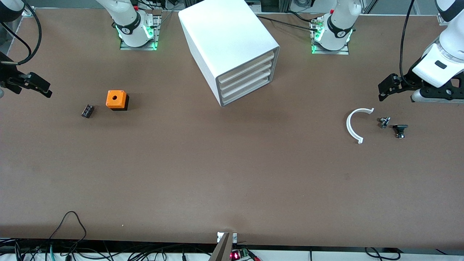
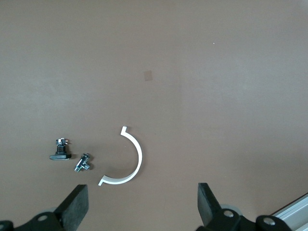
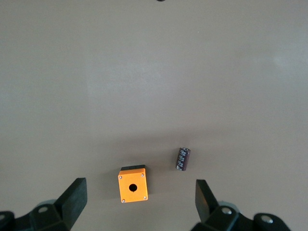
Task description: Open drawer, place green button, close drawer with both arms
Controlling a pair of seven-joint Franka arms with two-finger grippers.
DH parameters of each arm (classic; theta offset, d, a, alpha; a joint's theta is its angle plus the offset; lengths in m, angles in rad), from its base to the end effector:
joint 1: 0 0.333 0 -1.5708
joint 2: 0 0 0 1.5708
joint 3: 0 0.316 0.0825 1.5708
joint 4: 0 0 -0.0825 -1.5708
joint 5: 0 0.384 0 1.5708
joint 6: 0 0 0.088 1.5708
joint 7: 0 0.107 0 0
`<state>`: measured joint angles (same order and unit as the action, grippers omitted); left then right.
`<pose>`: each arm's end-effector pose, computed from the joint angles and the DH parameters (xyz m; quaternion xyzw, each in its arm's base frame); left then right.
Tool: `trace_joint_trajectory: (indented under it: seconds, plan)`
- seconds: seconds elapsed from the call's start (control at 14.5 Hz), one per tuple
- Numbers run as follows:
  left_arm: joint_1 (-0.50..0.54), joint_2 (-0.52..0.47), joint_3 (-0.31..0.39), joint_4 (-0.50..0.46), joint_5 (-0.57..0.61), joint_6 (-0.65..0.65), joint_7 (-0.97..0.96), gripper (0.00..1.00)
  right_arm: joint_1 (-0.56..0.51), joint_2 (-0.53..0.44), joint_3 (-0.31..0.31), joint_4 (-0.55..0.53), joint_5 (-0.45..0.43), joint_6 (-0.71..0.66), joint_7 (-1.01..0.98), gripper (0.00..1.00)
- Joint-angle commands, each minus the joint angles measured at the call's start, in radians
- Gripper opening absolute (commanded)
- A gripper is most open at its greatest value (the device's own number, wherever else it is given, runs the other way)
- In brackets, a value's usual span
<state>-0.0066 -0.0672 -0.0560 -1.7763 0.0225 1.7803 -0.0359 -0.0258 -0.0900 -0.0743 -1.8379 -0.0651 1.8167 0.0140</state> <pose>0.5472 -0.0332 0.5821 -0.9992 0.0153 -0.0361 0.0112 0.5381 -0.0608 0.5680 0.9977 -0.0501 0.0330 0.0299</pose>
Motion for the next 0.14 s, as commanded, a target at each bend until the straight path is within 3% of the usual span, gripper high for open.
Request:
trace_joint_trajectory:
  seconds: [0.0,0.07]
  plan:
    - [0.007,0.018,-0.008,0.035,0.011,-0.025,0.007,1.00,0.003,-0.002,-0.005,0.017,0.017,-0.025,-0.009,1.00]
    - [0.007,0.020,-0.008,0.035,0.011,-0.022,0.007,1.00,0.003,-0.001,-0.005,0.017,0.018,-0.030,-0.008,1.00]
